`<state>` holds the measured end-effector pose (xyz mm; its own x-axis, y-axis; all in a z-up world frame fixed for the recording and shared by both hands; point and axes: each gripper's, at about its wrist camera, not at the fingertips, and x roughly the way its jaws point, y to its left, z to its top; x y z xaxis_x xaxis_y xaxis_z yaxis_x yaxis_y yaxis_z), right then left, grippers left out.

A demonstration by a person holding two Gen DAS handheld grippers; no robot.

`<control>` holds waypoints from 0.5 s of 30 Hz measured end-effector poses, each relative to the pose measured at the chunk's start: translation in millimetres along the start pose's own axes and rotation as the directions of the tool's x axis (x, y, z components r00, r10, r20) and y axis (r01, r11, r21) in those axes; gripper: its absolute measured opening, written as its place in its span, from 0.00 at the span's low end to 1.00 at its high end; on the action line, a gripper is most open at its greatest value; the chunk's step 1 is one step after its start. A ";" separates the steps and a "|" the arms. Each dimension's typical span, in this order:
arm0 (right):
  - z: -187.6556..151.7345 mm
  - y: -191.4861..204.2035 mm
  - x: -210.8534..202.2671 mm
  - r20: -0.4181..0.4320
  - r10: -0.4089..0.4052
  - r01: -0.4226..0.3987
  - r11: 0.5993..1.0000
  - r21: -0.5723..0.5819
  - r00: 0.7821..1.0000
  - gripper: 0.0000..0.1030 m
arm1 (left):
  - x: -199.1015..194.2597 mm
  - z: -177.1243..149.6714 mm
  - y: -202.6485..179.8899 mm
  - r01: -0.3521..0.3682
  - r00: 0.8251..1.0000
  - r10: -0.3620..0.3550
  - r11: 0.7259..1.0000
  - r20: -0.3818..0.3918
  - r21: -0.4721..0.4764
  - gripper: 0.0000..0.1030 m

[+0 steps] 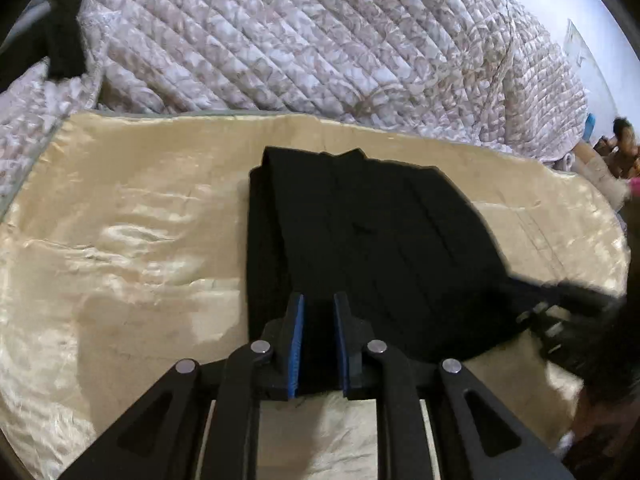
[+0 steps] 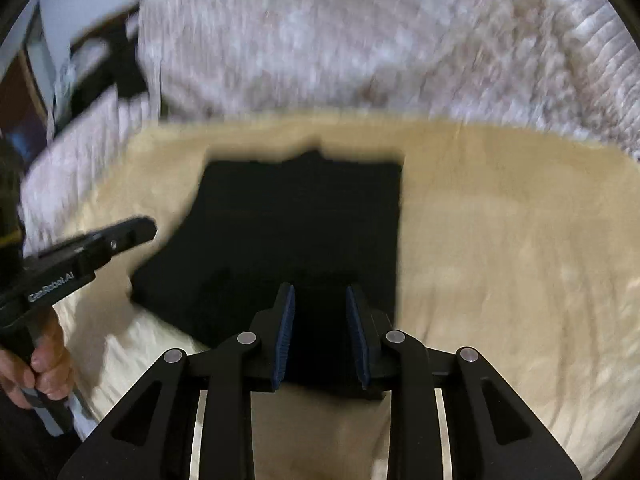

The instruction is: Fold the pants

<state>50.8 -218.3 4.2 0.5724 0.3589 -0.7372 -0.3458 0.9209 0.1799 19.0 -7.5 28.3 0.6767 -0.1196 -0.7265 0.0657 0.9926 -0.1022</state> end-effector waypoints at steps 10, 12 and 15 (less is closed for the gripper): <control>-23.6 8.3 -46.0 0.040 -0.001 0.001 1.000 -0.012 0.999 0.26 | -30.6 -25.2 1.9 -0.060 0.998 0.061 0.998 0.005 -0.021 0.22; -28.3 12.5 -47.5 0.040 -0.004 0.005 1.000 -0.020 0.999 0.26 | -29.5 -34.1 3.0 -0.079 0.997 0.079 0.997 -0.009 -0.014 0.25; -40.5 12.3 -50.0 0.040 -0.034 0.035 0.999 -0.022 0.999 0.50 | -26.3 -45.0 4.6 -0.094 0.995 0.094 0.995 -0.025 -0.014 0.32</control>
<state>-12.1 -231.1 16.9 0.6129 0.3331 -0.7165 -0.3422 0.9292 0.1393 -31.5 -0.8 16.4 0.6610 -0.0263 -0.7499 -0.0090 0.9990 -0.0429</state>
